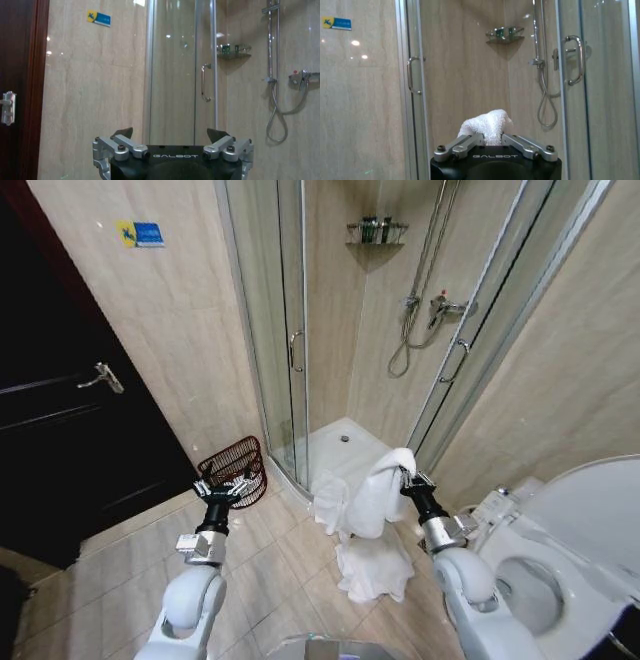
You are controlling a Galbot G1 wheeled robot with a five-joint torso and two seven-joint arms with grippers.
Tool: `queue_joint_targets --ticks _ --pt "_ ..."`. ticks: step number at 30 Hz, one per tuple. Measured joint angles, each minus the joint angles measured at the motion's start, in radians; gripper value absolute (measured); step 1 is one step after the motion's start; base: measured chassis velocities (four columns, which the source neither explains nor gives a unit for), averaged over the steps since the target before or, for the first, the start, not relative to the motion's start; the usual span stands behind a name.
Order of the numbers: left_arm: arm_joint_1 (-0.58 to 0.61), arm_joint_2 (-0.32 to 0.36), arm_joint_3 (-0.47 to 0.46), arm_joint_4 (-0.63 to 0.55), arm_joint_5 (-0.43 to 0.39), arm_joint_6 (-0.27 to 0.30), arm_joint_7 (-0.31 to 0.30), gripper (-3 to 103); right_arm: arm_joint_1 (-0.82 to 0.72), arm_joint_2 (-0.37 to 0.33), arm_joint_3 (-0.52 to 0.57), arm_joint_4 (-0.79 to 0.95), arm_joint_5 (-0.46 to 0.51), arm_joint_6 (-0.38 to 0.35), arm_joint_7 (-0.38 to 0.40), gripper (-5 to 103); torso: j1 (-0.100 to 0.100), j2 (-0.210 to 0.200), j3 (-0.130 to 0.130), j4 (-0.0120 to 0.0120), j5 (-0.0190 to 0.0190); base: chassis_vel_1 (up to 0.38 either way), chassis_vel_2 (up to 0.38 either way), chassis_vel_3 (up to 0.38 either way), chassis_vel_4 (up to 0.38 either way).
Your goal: Discard the used towel into the hamper.
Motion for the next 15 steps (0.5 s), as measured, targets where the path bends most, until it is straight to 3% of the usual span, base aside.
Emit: queue_joint_targets --ticks 15 --pt "-0.018 -0.003 0.009 0.027 0.000 0.001 0.000 100 -0.004 0.004 -0.001 0.003 -0.001 0.000 0.015 3 0.000 0.000 0.000 0.0000 0.0001 0.022 0.021 0.022 0.019"
